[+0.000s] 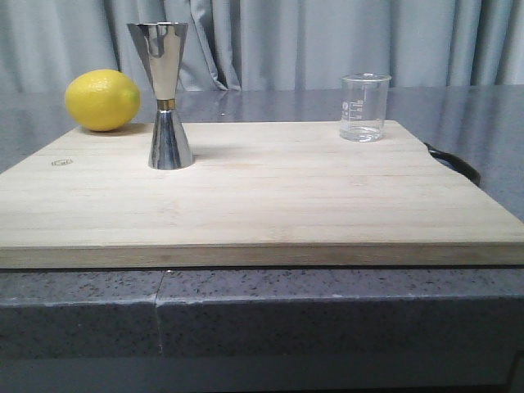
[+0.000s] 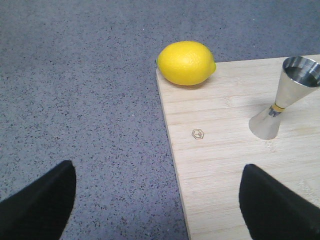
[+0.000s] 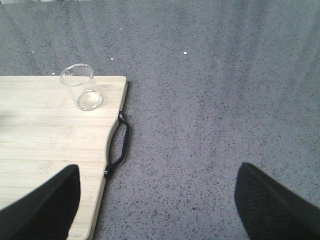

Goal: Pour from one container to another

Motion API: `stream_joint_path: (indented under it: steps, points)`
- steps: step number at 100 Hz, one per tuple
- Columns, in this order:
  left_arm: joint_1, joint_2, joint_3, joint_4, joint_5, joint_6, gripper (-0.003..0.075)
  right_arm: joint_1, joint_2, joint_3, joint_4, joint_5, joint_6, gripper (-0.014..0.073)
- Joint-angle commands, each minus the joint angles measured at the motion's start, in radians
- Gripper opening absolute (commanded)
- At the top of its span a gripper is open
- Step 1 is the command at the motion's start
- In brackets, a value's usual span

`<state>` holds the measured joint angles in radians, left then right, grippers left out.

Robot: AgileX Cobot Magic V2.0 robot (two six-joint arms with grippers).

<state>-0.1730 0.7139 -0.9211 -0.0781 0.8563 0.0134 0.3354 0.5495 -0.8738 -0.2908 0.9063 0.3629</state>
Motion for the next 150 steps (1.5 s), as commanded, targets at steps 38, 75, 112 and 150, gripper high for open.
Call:
stream_joint_path:
  steps: [38, 75, 112, 150]
  points:
    - [-0.010, -0.005, 0.023, -0.013, -0.115, -0.013, 0.0242, 0.002, 0.002, -0.032, -0.040, -0.074, -0.002, 0.0118]
    - [-0.010, -0.005, 0.023, -0.013, -0.150, -0.013, -0.0019, 0.002, 0.002, -0.032, -0.044, -0.108, -0.002, -0.0049]
    - [-0.010, -0.005, 0.023, -0.013, -0.153, -0.013, -0.0019, 0.002, 0.002, -0.032, -0.044, -0.124, -0.002, -0.0050]
    - [0.033, -0.155, 0.245, -0.029, -0.456, -0.013, -0.0019, 0.002, 0.002, -0.032, -0.044, -0.124, -0.002, -0.0050]
